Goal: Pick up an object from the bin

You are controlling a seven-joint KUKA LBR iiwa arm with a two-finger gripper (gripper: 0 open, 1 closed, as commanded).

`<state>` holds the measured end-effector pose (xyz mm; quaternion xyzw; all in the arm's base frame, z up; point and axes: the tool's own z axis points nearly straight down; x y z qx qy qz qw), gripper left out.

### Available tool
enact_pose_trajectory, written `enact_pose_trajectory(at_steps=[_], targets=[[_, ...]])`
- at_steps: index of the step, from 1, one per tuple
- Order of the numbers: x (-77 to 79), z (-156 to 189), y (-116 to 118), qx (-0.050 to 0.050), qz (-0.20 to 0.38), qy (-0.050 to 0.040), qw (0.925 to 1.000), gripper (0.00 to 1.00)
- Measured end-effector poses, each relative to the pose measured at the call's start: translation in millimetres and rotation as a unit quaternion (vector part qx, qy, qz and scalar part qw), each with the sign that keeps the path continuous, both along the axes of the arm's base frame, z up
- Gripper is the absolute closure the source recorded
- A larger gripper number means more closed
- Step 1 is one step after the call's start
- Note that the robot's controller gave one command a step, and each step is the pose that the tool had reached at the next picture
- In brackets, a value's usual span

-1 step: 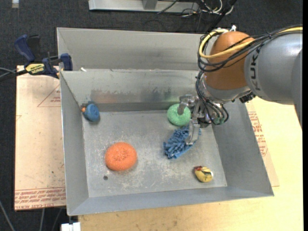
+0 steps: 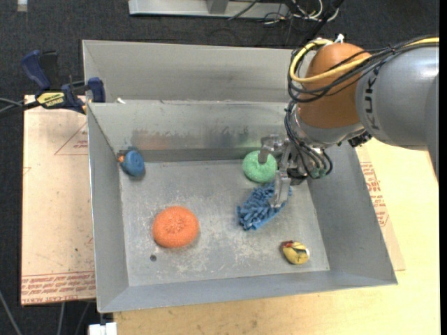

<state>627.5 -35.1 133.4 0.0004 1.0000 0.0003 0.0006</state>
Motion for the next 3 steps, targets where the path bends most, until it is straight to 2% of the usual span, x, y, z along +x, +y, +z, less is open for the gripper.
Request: enact_pose_trajectory(at_steps=[1, 2, 3], targets=[[-4.3, -10.0, -3.9, 0.0, 0.028, -0.0032, 0.9996, 0.0], [-15.8, -41.4, -11.5, 0.0, 0.143, -0.0009, 0.9898, 0.0], [-31.4, -62.9, -3.4, 0.0, 0.306, -0.0051, 0.952, 1.0]])
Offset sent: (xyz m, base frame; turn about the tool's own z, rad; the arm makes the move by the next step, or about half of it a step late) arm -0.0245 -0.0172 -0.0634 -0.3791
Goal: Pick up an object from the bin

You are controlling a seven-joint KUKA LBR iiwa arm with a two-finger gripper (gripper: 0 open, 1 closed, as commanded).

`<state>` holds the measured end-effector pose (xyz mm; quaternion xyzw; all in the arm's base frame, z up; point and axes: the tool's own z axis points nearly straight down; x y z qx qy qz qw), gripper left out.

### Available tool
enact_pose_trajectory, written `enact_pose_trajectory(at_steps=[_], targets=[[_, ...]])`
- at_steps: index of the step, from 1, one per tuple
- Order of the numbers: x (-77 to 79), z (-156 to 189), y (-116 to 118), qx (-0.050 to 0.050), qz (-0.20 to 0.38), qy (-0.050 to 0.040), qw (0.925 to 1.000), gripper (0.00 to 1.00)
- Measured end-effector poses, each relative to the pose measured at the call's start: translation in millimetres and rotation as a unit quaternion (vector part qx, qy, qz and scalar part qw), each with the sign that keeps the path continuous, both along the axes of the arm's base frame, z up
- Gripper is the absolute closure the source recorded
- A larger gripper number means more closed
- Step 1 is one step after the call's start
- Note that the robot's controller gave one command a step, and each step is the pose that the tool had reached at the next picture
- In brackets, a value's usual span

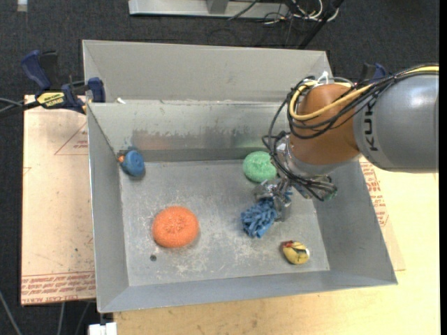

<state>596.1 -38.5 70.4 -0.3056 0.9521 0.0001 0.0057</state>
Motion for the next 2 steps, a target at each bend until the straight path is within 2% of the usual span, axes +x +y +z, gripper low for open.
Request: enact_pose_trajectory(at_steps=[1, 2], targets=[[0.0, 0.0, -0.1, 0.0, 0.0, 0.0, 1.0, 1.0], [8.1, 49.9, -2.7, 0.001, -0.018, -0.0015, 0.9998, 1.0]])
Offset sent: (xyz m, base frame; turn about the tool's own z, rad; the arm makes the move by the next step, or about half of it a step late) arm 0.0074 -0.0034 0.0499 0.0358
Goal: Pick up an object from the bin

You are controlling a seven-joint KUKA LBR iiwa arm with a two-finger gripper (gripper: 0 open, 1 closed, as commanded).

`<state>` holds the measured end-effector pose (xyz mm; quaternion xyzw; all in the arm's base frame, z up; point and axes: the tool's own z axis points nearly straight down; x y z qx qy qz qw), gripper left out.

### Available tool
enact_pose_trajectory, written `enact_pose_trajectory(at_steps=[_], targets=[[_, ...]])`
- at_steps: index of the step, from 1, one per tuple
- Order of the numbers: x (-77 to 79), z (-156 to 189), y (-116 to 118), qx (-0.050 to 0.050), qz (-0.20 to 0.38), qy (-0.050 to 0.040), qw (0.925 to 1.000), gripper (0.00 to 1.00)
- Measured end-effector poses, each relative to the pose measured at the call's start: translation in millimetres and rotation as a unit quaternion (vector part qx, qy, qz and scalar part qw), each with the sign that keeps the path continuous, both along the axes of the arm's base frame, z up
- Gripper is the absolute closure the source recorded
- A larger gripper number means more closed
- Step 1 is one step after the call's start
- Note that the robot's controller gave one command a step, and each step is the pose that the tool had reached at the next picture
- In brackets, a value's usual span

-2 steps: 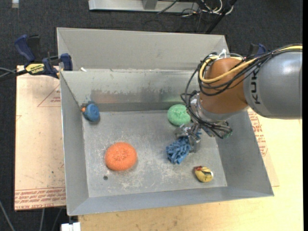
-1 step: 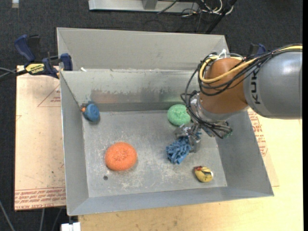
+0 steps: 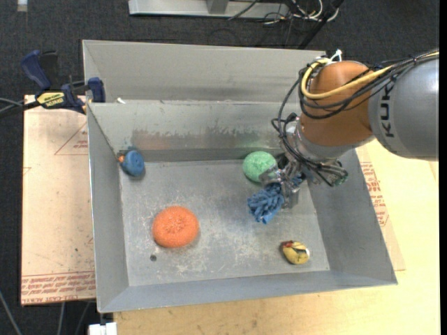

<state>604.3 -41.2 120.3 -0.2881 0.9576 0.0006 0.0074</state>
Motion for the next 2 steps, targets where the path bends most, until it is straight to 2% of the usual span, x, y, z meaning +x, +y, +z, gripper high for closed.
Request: enact_pose_trajectory(at_steps=[1, 2], targets=[[0.0, 0.0, 0.0, 0.0, 0.0, 0.0, 1.0, 1.0], [14.0, 125.6, 23.4, 0.001, -0.012, -0.0022, 0.9999, 1.0]])
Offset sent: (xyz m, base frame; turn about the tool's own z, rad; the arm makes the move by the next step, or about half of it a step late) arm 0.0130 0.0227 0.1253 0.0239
